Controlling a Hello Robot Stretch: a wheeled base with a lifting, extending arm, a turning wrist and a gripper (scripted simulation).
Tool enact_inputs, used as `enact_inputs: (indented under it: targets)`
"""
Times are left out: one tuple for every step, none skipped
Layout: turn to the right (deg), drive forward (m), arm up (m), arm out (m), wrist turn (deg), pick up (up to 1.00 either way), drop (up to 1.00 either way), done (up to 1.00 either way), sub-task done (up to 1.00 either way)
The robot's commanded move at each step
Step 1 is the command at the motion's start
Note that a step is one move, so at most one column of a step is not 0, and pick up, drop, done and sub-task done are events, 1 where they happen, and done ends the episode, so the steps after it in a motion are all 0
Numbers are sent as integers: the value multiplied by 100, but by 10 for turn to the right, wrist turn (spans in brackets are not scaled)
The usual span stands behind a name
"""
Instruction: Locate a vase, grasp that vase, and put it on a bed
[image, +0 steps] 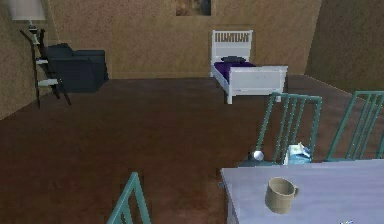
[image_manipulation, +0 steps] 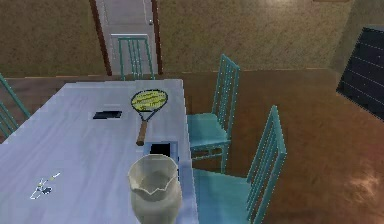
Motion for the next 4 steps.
enact_inputs:
  targets:
    - [0, 0, 50, 0, 0, 0, 0, 0, 0]
    - [0, 0, 38, 0, 0, 0, 0, 0, 0]
    - [0, 0, 0, 2, 0, 0, 0, 0, 0]
    - [0, 0, 0, 0, 450, 0, 0, 0, 0]
